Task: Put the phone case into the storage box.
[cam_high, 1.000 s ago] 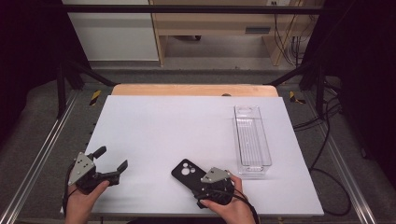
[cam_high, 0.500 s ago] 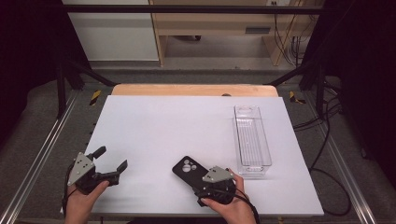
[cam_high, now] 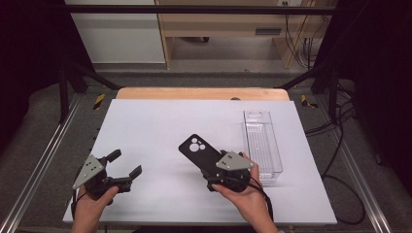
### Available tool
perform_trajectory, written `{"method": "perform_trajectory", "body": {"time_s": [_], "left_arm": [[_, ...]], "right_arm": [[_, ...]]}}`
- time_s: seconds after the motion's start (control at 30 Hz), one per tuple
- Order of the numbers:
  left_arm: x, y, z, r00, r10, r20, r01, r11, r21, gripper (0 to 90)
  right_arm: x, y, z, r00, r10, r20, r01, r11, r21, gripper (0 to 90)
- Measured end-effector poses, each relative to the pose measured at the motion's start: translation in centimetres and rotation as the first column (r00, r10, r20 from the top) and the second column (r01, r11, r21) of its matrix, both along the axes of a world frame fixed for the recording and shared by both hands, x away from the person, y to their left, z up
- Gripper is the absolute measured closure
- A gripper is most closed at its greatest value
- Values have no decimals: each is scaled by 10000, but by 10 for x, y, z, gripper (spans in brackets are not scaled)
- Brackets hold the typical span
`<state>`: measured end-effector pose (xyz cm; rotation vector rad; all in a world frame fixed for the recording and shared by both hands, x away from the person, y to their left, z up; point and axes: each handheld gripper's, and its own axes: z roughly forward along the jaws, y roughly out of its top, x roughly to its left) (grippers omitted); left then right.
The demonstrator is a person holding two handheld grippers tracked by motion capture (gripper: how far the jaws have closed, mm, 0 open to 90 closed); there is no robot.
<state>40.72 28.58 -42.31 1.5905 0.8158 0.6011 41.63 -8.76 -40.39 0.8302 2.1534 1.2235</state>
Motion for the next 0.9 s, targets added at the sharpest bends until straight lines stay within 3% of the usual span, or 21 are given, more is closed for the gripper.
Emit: {"method": "perform_trajectory", "body": {"time_s": [0.17,0.3,0.33,0.4,0.5,0.77,0.83,0.9], "left_arm": [[15,-24,14,9979,-626,-175,622,9978,-235,28],[23,-36,25,9952,-946,-249,938,9951,-311,30],[26,-44,32,9929,-1146,-322,1129,9924,-485,33],[29,-53,39,9886,-1443,-417,1415,9878,-649,33],[33,-64,44,9829,-1777,-486,1729,9809,-894,38],[42,-84,42,9754,-2059,-781,1979,9752,-989,56],[46,-88,39,9727,-2031,-1125,1913,9756,-1076,60],[48,-90,37,9701,-2094,-1226,1964,9743,-1101,64]], "right_arm": [[14,8,22,9980,113,625,-131,9995,290,163],[18,11,31,9946,140,1030,-203,9979,609,163],[17,11,34,9918,134,1268,-247,9958,879,163],[14,10,33,9902,114,1394,-270,9936,1101,163],[10,9,31,9876,133,1563,-283,9951,945,163],[5,5,23,9868,119,1616,-292,9940,1053,163],[4,7,22,9858,101,1679,-275,9944,1016,163],[4,8,22,9846,91,1744,-267,9948,986,163]]}}
